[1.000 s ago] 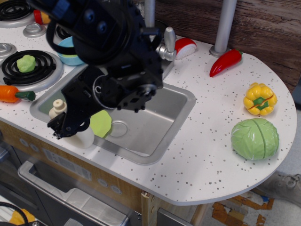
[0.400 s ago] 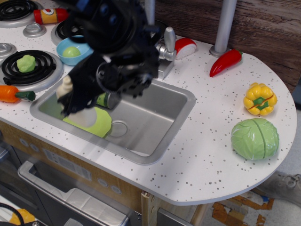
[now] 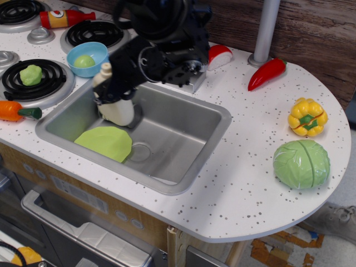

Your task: Put detergent in sink

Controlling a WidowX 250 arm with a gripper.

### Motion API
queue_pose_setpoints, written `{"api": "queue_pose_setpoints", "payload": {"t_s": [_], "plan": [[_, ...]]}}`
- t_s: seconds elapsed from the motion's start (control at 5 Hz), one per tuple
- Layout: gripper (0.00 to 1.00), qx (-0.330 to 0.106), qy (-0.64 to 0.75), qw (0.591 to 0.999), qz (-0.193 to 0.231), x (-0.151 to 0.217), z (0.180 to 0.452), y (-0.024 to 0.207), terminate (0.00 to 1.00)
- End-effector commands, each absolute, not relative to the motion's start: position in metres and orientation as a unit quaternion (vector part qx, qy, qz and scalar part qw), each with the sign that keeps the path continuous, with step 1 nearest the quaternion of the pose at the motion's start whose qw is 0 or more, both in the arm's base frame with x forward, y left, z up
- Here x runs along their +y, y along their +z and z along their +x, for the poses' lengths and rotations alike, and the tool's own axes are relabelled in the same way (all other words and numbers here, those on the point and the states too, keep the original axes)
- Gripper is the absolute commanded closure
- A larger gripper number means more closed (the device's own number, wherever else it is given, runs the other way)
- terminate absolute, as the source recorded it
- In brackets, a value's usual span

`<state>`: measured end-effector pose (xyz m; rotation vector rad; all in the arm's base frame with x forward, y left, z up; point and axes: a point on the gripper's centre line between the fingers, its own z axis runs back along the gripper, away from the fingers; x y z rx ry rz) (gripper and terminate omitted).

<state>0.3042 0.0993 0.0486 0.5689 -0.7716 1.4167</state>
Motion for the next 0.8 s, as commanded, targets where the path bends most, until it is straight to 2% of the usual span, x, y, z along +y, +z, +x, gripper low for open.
{"api": "queue_pose_setpoints", "payload": {"t_s": [0.0, 0.2, 0.4, 0.6], "plan": [[1.0, -0.331, 0.592, 0.699, 0.227, 0.0911, 0.3201, 0.0278, 0.0], [1.0, -0.318, 0.543, 0.744, 0.225, 0.0923, 0.3237, 0.023, 0.0], [0.0, -0.313, 0.513, 0.771, 0.21, 0.0877, 0.3276, 0.0194, 0.0], [0.0, -0.338, 0.487, 0.766, 0.249, 0.0873, 0.3287, 0.0218, 1.0]]}}
